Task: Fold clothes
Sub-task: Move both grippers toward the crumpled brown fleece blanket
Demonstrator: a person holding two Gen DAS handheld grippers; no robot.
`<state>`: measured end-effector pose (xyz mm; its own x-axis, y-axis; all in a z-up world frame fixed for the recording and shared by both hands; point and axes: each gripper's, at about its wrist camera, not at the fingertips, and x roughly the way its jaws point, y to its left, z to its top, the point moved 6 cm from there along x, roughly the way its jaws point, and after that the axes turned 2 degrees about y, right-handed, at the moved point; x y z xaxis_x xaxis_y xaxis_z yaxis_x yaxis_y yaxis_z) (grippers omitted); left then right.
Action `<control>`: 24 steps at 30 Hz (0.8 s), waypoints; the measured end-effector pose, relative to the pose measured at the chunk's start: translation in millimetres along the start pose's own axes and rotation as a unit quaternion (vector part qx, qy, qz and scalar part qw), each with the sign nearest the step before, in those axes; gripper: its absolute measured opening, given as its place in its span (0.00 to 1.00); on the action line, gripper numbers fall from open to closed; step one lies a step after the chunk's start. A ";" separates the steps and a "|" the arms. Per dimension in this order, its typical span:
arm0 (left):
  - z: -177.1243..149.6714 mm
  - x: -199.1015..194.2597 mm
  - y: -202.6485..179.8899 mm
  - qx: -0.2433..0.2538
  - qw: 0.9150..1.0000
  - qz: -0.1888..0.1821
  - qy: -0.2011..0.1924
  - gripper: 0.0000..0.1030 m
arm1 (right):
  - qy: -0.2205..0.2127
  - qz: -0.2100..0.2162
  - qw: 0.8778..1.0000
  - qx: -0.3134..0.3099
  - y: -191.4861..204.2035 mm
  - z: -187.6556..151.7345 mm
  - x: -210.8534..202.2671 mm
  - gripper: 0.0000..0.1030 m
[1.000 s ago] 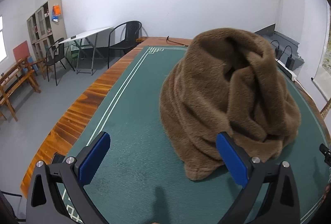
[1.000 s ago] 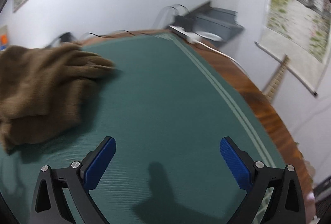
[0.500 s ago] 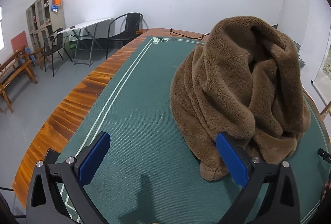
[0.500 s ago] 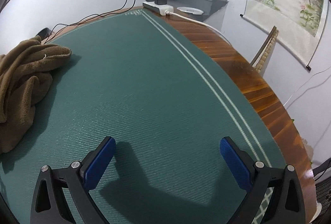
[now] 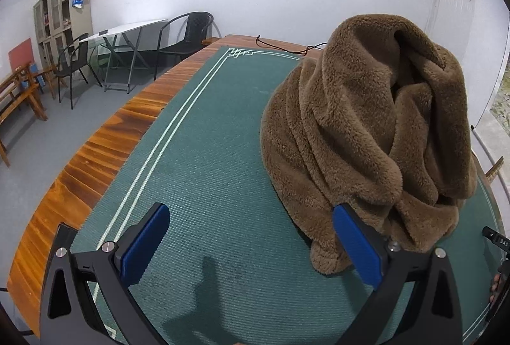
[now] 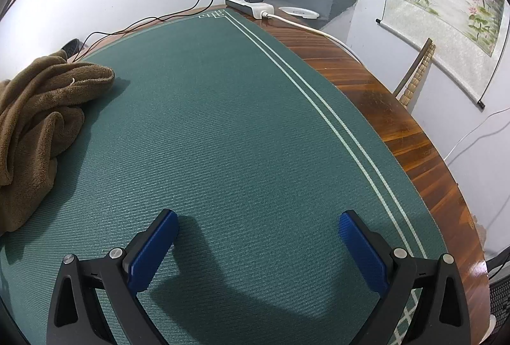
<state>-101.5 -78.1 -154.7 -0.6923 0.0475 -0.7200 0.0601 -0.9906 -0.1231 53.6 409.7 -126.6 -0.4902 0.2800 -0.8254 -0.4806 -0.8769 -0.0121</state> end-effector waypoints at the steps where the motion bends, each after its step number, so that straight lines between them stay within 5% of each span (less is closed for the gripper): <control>1: -0.6 1.4 -0.2 -0.002 1.000 -0.002 0.001 1.00 | 0.001 -0.001 1.000 0.000 1.5 4.0 1.9 0.99; 8: -8.5 14.1 3.3 -0.012 1.000 -0.012 0.013 1.00 | 0.000 0.003 1.000 0.001 6.6 8.9 0.6 0.99; 13: -14.7 25.0 14.1 -0.040 0.998 -0.028 0.027 1.00 | -0.040 0.133 0.990 0.011 44.1 11.5 -29.5 0.99; 18: -19.2 29.3 22.9 -0.070 0.996 -0.035 0.036 1.00 | -0.106 0.206 0.972 -0.045 104.8 33.9 -73.1 0.99; 24: -22.4 28.6 25.6 -0.081 0.995 -0.042 0.038 1.00 | -0.108 0.276 0.953 -0.067 161.7 55.2 -77.5 0.93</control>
<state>-103.6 -99.2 -193.7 -0.6439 0.1448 -0.7513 0.1241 -0.9492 -0.2893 -26.2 267.8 -33.4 -0.7859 -0.1769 -0.5924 -0.0161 -0.9520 0.3057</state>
